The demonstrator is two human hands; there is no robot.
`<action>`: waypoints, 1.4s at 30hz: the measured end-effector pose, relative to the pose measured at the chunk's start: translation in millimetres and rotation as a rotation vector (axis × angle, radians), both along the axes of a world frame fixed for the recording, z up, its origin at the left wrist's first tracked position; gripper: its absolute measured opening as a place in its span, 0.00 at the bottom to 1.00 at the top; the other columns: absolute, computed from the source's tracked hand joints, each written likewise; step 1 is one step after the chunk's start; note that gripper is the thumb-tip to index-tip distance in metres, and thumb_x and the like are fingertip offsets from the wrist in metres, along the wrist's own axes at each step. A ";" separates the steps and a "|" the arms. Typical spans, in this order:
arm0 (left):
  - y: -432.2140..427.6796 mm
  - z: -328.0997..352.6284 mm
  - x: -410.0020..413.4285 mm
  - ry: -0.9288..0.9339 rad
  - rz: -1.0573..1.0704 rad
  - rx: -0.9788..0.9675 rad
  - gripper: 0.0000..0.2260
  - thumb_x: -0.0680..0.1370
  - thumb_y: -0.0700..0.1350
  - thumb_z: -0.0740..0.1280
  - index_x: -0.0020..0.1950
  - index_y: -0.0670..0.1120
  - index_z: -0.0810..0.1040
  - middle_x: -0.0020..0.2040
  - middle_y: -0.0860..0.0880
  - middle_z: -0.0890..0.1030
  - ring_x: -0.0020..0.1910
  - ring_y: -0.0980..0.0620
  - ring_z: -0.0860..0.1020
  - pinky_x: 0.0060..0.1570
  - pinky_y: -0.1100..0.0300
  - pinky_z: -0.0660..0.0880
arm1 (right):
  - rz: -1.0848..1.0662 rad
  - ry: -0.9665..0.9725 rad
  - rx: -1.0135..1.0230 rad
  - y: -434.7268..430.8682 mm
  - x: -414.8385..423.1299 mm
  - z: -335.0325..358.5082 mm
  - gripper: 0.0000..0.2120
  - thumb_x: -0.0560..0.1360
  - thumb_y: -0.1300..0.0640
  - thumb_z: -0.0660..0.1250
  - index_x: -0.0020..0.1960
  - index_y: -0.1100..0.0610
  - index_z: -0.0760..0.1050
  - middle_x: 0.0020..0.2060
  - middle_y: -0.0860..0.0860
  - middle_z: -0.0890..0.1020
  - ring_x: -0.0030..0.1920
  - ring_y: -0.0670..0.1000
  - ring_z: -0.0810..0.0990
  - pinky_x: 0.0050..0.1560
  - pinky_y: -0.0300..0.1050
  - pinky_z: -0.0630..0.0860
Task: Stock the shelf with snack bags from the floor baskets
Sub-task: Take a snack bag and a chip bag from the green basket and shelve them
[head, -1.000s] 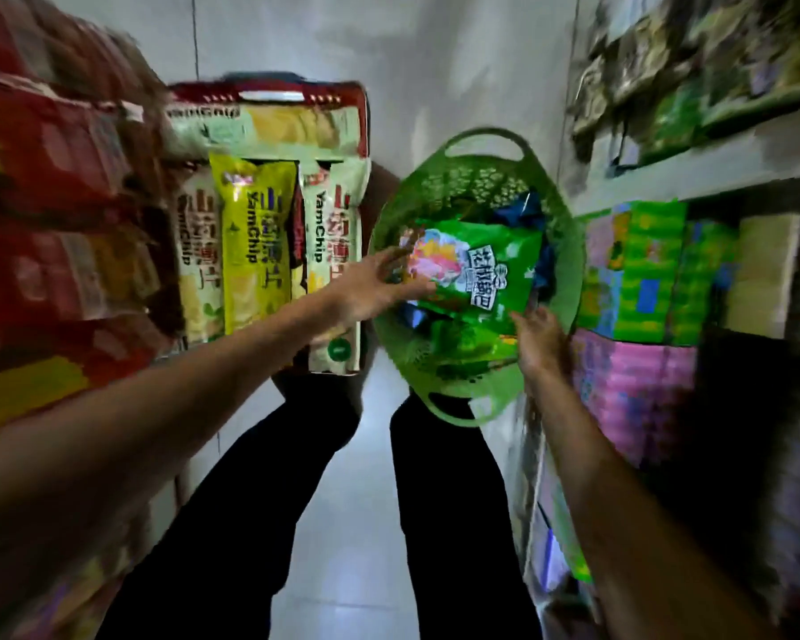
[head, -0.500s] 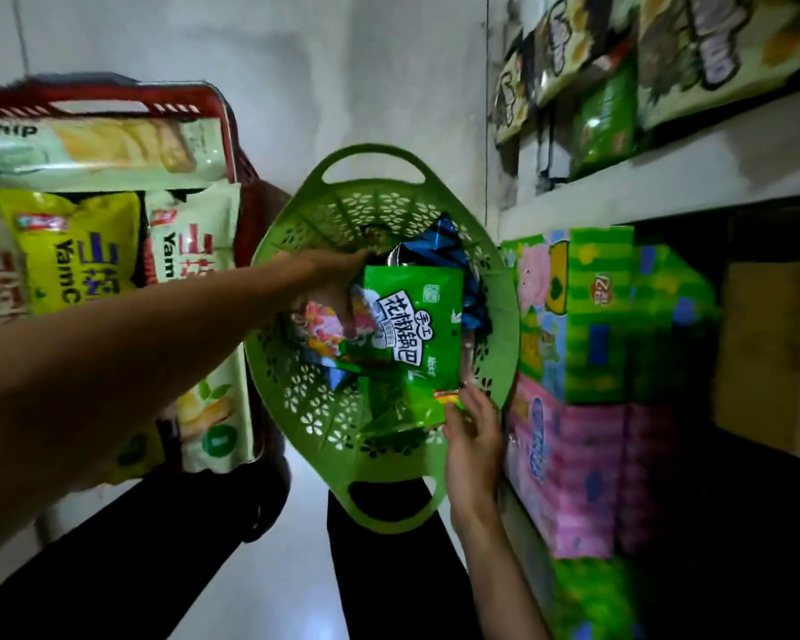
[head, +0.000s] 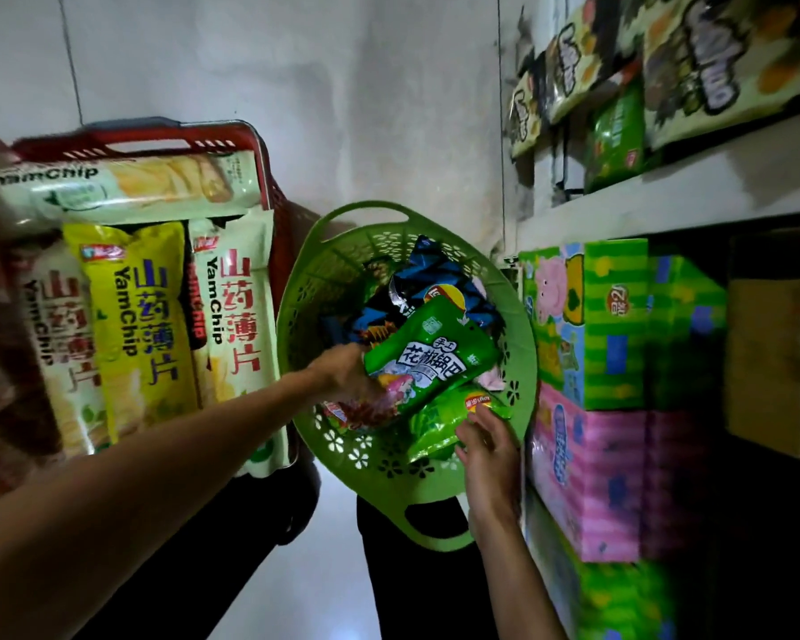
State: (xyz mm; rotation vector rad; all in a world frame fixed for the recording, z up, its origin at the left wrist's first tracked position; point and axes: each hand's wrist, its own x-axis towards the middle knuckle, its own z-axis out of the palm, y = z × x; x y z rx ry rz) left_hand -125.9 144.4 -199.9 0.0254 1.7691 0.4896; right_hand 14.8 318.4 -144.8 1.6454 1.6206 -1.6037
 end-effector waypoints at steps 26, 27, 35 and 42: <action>-76.9 93.8 -97.0 -0.030 0.492 0.334 0.06 0.76 0.36 0.70 0.40 0.43 0.76 0.29 0.57 0.83 0.31 0.65 0.81 0.41 0.68 0.80 | -0.008 -0.078 -0.160 -47.6 -96.6 -84.0 0.41 0.56 0.41 0.80 0.66 0.56 0.76 0.60 0.53 0.82 0.61 0.56 0.79 0.67 0.58 0.73; -78.6 91.1 -96.9 -0.036 0.505 0.351 0.04 0.75 0.37 0.71 0.44 0.43 0.78 0.35 0.57 0.85 0.37 0.66 0.83 0.42 0.71 0.79 | -0.005 -0.055 -0.164 -52.2 -97.5 -79.7 0.34 0.62 0.46 0.79 0.65 0.56 0.77 0.59 0.53 0.82 0.61 0.56 0.80 0.67 0.57 0.73; -100.0 117.9 -94.5 -0.012 0.554 0.349 0.20 0.72 0.41 0.75 0.62 0.41 0.77 0.56 0.45 0.85 0.55 0.48 0.84 0.58 0.51 0.79 | -0.043 0.056 0.120 -26.6 -83.3 -2.6 0.30 0.72 0.56 0.76 0.70 0.61 0.70 0.63 0.54 0.78 0.64 0.52 0.76 0.67 0.46 0.72; -125.2 237.7 -105.7 0.046 0.522 0.302 0.15 0.67 0.48 0.76 0.46 0.38 0.84 0.46 0.46 0.87 0.48 0.57 0.84 0.53 0.66 0.72 | 0.170 0.293 0.125 1.6 -110.2 154.8 0.20 0.68 0.53 0.77 0.58 0.54 0.79 0.57 0.52 0.84 0.58 0.54 0.82 0.63 0.54 0.77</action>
